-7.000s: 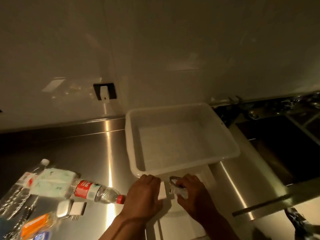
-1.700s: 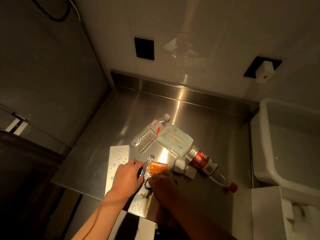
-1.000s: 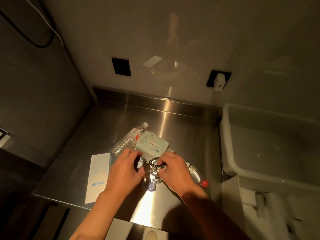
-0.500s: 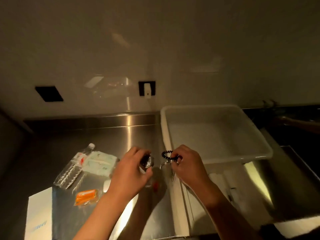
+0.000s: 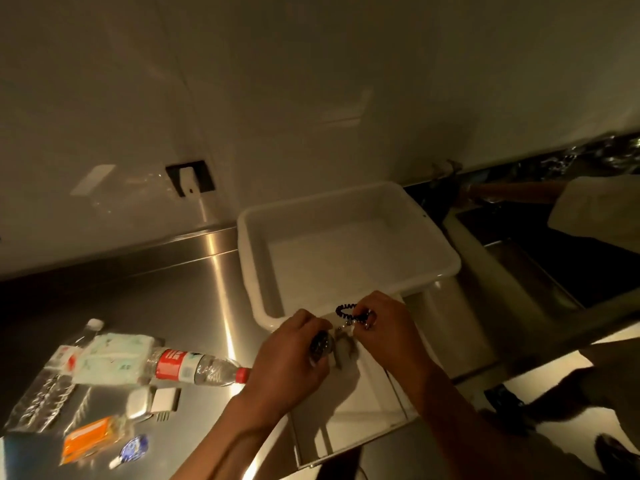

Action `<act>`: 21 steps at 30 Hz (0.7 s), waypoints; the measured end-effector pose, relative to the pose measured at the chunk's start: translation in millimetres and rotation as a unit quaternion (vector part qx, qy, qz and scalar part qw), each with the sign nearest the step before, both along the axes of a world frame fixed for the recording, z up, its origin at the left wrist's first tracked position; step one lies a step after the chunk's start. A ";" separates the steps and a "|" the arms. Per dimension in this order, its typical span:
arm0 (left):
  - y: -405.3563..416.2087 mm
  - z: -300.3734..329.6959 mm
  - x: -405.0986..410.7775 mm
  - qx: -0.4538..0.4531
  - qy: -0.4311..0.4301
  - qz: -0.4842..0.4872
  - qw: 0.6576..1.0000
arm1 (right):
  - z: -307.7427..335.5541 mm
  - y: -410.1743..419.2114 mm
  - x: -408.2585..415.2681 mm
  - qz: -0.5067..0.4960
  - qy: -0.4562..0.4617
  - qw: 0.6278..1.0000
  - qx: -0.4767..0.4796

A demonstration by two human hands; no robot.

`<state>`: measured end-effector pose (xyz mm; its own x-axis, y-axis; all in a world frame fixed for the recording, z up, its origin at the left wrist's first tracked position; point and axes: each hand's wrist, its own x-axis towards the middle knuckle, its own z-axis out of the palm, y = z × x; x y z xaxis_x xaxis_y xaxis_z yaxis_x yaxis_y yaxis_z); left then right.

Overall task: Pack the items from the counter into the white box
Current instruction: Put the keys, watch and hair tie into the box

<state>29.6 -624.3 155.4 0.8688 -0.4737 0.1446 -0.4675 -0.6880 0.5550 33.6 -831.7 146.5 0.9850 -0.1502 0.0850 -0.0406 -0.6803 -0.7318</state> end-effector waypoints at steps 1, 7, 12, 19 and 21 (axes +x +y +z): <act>-7.7 -6.4 -0.3 0.010 0.010 -0.011 1.000 | -3.7 -7.1 -1.4 -0.003 0.002 1.000 0.003; -47.6 -48.0 -0.8 0.083 0.061 -0.048 0.993 | -27.0 -42.0 -2.3 0.003 0.022 0.999 0.026; -67.7 -73.8 3.1 0.117 0.106 -0.074 0.985 | -38.7 -54.4 2.2 0.021 0.023 0.999 0.011; -53.7 -105.0 13.6 0.257 0.102 -0.099 0.956 | -51.2 -53.1 12.1 0.049 0.033 0.998 0.002; -51.2 -112.2 16.5 0.310 0.110 -0.101 0.939 | -55.5 -49.6 14.1 0.053 0.037 0.998 -0.001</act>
